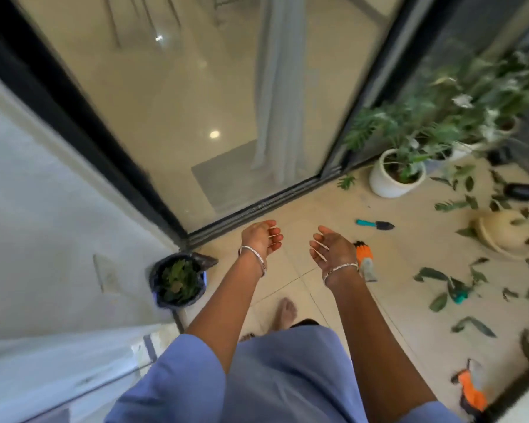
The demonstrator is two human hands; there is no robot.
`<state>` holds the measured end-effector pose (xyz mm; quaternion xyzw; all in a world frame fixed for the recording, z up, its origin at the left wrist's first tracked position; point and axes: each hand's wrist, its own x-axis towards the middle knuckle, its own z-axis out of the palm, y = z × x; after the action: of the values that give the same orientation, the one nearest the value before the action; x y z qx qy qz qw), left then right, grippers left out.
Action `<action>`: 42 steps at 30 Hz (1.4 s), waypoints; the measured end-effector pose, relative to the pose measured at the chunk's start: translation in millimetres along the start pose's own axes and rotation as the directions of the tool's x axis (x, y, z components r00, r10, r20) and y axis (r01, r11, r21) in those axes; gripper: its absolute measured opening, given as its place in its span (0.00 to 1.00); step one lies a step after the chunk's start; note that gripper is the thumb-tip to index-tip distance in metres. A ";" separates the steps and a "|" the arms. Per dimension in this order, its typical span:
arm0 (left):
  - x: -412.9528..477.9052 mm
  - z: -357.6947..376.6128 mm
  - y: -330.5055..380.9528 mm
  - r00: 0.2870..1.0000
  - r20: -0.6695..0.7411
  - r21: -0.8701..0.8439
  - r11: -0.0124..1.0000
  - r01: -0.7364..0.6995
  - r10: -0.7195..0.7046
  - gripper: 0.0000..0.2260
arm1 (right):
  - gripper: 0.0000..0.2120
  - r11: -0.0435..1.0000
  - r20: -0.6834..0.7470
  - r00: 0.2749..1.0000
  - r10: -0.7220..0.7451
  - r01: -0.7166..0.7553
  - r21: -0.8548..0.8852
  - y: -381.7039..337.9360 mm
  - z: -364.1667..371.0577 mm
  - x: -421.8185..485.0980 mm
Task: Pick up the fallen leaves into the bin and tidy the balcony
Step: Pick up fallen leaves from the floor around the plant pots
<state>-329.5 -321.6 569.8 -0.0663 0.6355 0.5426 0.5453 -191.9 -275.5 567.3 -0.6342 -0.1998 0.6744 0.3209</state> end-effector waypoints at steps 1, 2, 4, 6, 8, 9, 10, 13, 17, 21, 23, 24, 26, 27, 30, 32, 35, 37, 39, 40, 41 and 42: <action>-3.0 17.1 -0.9 0.999 0.036 0.033 0.999 -0.002 0.001 0.11 | 0.12 0.999 -0.021 1.000 0.001 0.000 0.035 -7.6 -11.5 0.2; -6.6 40.9 -2.2 0.997 0.076 0.080 0.997 -0.002 -0.004 0.11 | 0.12 0.996 -0.056 0.998 -0.004 0.009 0.085 -18.0 -28.9 1.1; -14.1 88.4 -7.8 0.989 0.143 0.167 0.986 0.003 -0.027 0.11 | 0.12 0.985 -0.132 0.991 -0.009 0.032 0.170 -36.9 -65.2 3.4; -21.9 131.2 -18.7 0.978 0.200 0.241 0.971 0.013 -0.062 0.10 | 0.10 0.970 -0.215 0.977 -0.004 0.056 0.237 -51.6 -102.3 6.3; -31.7 177.0 -37.2 0.961 0.254 0.313 0.949 0.023 -0.107 0.10 | 0.10 0.944 -0.305 0.952 0.009 0.092 0.315 -65.9 -145.5 11.1; -37.1 200.2 -49.2 0.951 0.279 0.350 0.936 0.029 -0.134 0.09 | 0.10 0.929 -0.345 0.938 0.019 0.111 0.353 -72.6 -168.9 13.8; -41.4 221.0 -60.5 0.942 0.297 0.383 0.923 0.035 -0.159 0.09 | 0.11 0.913 -0.379 0.925 0.032 0.128 0.388 -78.0 -190.2 16.8; -54.0 280.6 -96.7 0.918 0.336 0.464 0.885 0.034 -0.211 0.08 | 0.11 0.874 -0.461 0.885 0.066 0.172 0.454 -95.8 -253.4 24.8; -72.1 359.3 -150.5 0.890 0.350 0.563 0.825 0.048 -0.291 0.04 | 0.09 0.825 -0.542 0.830 0.128 0.215 0.523 -123.8 -343.1 37.1; -88.1 429.5 -199.6 0.866 0.350 0.626 0.777 0.067 -0.356 0.07 | 0.10 0.788 -0.581 0.793 0.185 0.234 0.570 -140.1 -427.5 51.6; -94.8 463.1 -220.8 0.863 0.346 0.644 0.762 0.067 -0.368 0.06 | 0.10 0.773 -0.591 0.777 0.218 0.232 0.590 -147.9 -467.2 61.5; -96.7 478.6 -231.2 0.864 0.343 0.649 0.758 0.065 -0.368 0.07 | 0.11 0.766 -0.593 0.771 0.234 0.229 0.600 -152.7 -486.1 66.5; -99.7 501.9 -245.0 0.868 0.342 0.656 0.753 0.053 -0.359 0.07 | 0.11 0.746 -0.597 0.760 0.256 0.237 0.622 -160.7 -513.7 75.4; -100.8 514.2 -252.6 0.868 0.345 0.664 0.747 0.043 -0.357 0.06 | 0.11 0.734 -0.602 0.753 0.266 0.247 0.633 -165.0 -527.7 79.9; -97.6 544.2 -272.8 0.871 0.340 0.691 0.722 0.025 -0.355 0.06 | 0.10 0.702 -0.612 0.735 0.291 0.270 0.659 -173.9 -560.8 93.5; -89.2 563.7 -285.7 0.873 0.330 0.709 0.705 0.022 -0.360 0.06 | 0.10 0.690 -0.615 0.725 0.310 0.273 0.670 -177.0 -579.2 105.2; -70.3 594.7 -307.4 0.875 0.299 0.740 0.671 0.039 -0.381 0.06 | 0.09 0.672 -0.628 0.694 0.351 0.281 0.685 -178.0 -605.9 129.0; -56.9 615.3 -321.0 0.879 0.273 0.761 0.647 0.051 -0.390 0.05 | 0.08 0.668 -0.629 0.678 0.381 0.268 0.694 -177.7 -622.1 146.6; -40.2 639.1 -337.3 0.881 0.247 0.777 0.626 0.069 -0.404 0.05 | 0.07 0.666 -0.623 0.664 0.413 0.247 0.704 -177.1 -639.3 169.0; -31.6 650.0 -344.8 0.883 0.233 0.786 0.614 0.075 -0.407 0.05 | 0.06 0.664 -0.623 0.656 0.426 0.241 0.708 -177.2 -645.8 178.5; -24.7 659.9 -351.5 0.885 0.224 0.794 0.603 0.078 -0.409 0.04 | 0.05 0.664 -0.623 0.648 0.438 0.235 0.710 -176.6 -650.8 187.3; -14.6 674.1 -360.8 0.886 0.216 0.803 0.591 0.078 -0.411 0.04 | 0.05 0.659 -0.624 0.640 0.449 0.234 0.715 -177.8 -658.9 200.8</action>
<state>338.9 39.4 481.9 0.1925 0.6718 0.1356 0.7023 490.2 -101.4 465.3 -0.6782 0.2898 0.3823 0.5567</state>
